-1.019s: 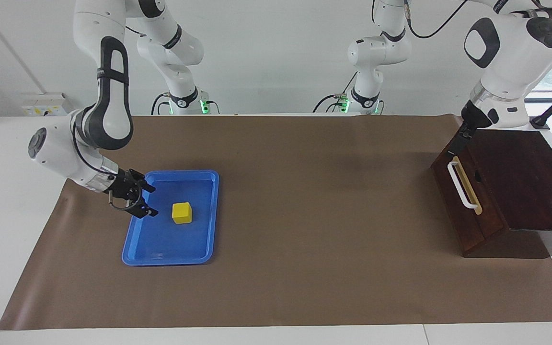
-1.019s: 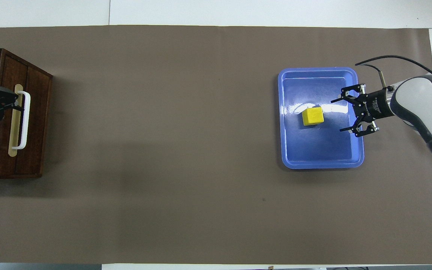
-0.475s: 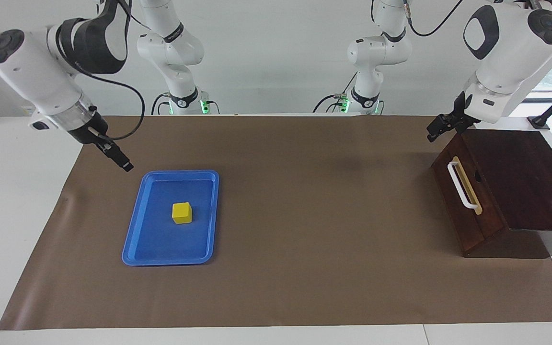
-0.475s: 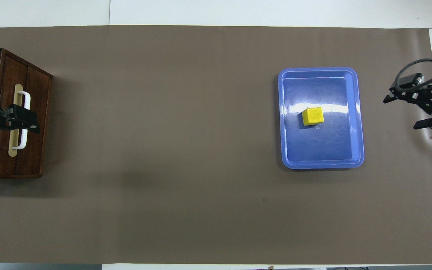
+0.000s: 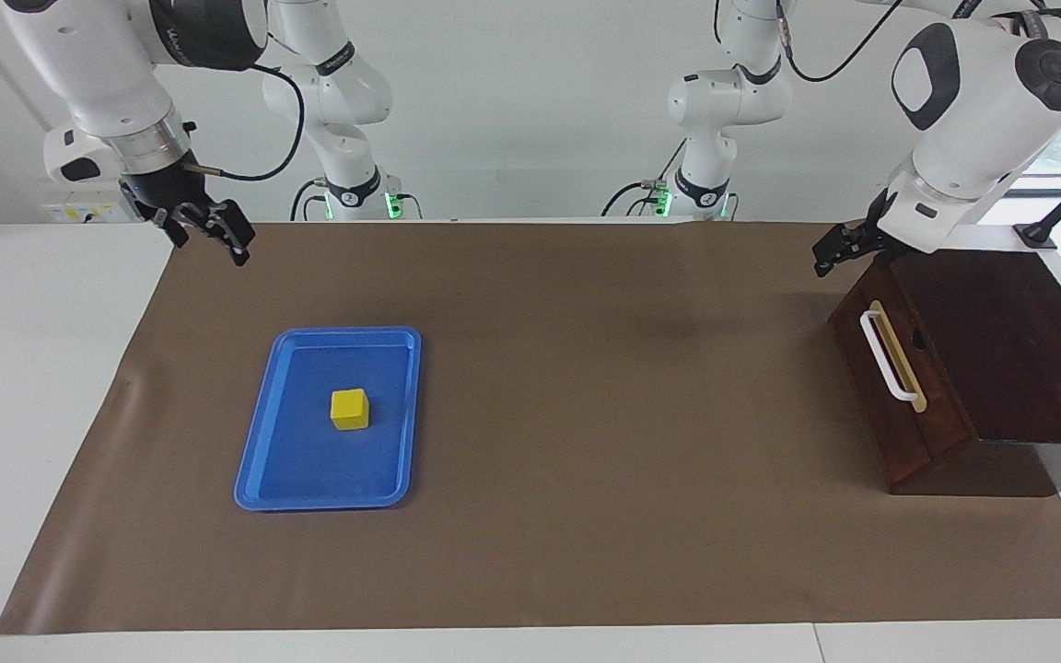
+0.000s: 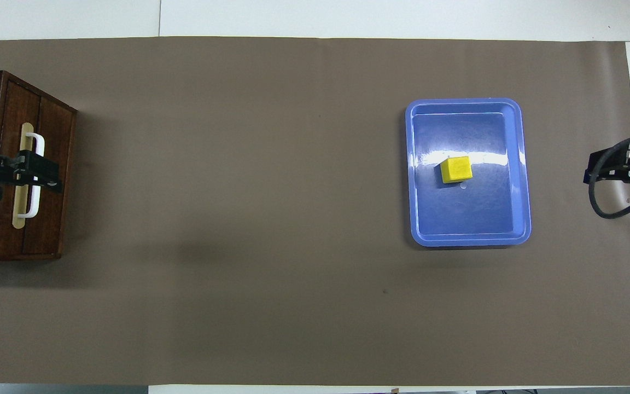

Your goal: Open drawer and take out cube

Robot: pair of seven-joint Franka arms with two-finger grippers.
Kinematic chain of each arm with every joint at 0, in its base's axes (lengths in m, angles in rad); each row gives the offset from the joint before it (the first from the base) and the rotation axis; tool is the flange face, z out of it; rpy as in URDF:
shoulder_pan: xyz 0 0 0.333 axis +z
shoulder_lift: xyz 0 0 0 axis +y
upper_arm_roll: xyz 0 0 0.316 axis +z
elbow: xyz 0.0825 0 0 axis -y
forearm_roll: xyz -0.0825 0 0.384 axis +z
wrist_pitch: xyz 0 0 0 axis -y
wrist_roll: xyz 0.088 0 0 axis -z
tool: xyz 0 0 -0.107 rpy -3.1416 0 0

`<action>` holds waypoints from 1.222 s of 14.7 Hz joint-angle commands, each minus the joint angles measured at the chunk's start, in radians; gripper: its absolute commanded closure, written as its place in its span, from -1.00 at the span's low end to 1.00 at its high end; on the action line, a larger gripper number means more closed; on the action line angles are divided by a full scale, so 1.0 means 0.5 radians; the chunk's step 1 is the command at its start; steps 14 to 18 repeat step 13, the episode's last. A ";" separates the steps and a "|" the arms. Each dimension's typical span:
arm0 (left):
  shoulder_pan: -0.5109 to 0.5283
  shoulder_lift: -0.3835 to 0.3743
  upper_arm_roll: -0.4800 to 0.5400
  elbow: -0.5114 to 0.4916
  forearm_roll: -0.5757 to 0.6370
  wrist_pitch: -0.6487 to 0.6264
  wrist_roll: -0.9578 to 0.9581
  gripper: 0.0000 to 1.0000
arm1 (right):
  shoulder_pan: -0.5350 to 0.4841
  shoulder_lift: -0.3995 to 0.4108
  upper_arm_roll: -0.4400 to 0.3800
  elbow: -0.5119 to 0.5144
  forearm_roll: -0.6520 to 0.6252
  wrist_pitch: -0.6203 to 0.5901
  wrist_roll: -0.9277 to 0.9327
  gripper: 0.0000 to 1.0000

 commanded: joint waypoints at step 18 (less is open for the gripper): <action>0.003 -0.024 0.026 0.017 -0.025 0.041 0.061 -1.00 | -0.012 -0.057 0.019 -0.078 -0.030 -0.008 -0.382 -1.00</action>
